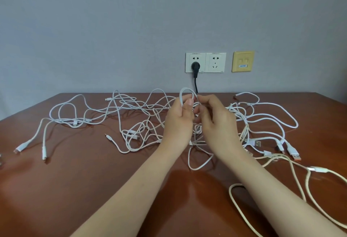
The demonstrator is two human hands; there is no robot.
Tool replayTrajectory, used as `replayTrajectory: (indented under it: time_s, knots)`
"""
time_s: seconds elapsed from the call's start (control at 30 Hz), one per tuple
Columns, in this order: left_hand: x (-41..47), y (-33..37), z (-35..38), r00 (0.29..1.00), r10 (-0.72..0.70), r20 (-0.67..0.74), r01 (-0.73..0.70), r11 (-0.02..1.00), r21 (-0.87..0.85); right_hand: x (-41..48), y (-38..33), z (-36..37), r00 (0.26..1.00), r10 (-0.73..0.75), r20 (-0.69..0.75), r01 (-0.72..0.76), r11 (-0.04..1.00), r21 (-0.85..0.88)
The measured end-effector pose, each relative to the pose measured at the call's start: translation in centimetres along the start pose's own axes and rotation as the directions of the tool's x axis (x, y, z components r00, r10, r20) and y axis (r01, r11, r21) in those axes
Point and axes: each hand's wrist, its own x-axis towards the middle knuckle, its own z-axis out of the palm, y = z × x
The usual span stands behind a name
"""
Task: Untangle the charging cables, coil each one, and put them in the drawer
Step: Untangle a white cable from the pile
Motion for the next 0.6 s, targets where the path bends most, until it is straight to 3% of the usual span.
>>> replayTrajectory:
  time_s: [0.13, 0.3, 0.53, 0.6]
  knots:
    - [-0.1, -0.1, 0.3, 0.996, -0.082, 0.016, 0.083, 0.996, -0.017, -0.1, 0.1, -0.1, 0.995, -0.007, 0.102, 0.007, 1.000, 0.001]
    - [0.0, -0.3, 0.0, 0.979, -0.166, 0.120, 0.155, 0.983, 0.096, 0.2, 0.4, -0.4, 0.980, 0.040, 0.195, -0.043, 0.999, 0.012]
    - [0.8, 0.2, -1.5, 0.990, -0.062, 0.126, 0.006, 0.913, 0.407, 0.3, 0.5, -0.7, 0.956, 0.011, 0.292, -0.020, 0.999, 0.028]
    - [1.0, 0.5, -2.0, 0.989, -0.104, 0.103, 0.060, 0.930, 0.362, 0.4, 0.6, -1.0, 0.948, -0.022, 0.318, 0.014, 0.999, 0.028]
